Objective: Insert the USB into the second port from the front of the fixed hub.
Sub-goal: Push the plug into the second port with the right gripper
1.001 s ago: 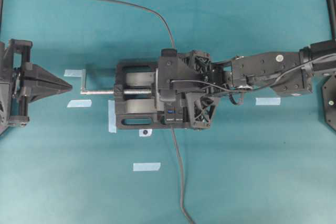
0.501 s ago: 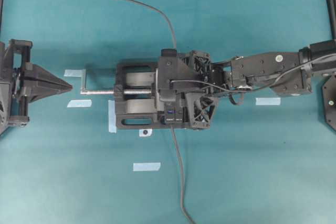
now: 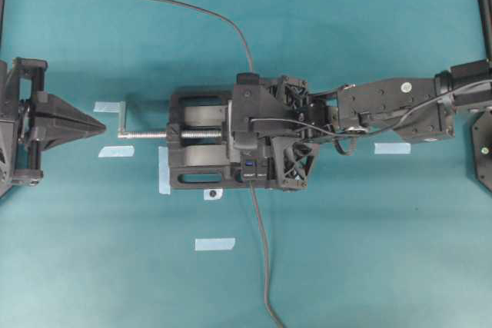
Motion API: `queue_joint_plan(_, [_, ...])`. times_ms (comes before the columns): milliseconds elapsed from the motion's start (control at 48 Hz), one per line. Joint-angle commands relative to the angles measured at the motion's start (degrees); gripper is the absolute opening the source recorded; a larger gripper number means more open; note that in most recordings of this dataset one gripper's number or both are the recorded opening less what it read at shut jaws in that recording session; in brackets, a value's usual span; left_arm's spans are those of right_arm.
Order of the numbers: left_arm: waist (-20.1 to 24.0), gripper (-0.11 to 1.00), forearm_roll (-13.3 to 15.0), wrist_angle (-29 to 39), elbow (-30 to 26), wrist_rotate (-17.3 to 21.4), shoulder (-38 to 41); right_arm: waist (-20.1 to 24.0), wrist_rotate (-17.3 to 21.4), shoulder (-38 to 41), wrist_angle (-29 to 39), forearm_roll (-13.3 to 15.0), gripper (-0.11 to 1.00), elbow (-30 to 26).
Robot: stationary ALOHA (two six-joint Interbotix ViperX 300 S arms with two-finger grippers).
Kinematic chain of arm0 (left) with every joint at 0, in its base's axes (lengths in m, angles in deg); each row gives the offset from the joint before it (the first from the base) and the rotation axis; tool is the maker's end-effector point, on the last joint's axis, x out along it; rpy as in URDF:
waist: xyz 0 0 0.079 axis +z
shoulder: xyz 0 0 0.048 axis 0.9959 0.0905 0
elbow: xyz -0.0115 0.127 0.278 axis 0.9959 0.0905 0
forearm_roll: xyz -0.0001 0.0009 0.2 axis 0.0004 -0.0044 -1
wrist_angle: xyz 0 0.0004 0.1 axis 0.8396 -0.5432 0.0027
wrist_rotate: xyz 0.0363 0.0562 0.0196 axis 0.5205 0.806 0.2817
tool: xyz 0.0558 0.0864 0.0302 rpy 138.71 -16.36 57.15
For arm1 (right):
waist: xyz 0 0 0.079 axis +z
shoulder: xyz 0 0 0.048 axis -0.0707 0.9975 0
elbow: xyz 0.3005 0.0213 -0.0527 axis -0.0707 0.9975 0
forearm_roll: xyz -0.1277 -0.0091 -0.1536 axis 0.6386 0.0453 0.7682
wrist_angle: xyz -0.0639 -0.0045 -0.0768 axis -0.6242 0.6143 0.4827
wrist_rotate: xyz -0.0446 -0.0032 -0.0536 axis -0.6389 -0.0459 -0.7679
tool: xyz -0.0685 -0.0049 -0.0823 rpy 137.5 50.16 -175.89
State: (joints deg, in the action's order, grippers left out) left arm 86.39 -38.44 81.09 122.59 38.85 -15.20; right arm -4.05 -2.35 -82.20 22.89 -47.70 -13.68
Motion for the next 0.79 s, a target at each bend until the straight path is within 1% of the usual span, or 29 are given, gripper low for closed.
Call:
queue_joint_plan(0, [0.18,0.00,0.00,-0.26,-0.62,-0.09,0.18,0.26,0.35,-0.35,0.44,-0.09,0.09,0.44])
queue_joint_plan(772, [0.18,0.00,-0.09,-0.26,-0.70,-0.09,0.18,0.26,0.26,0.26,0.44,-0.09,0.09,0.35])
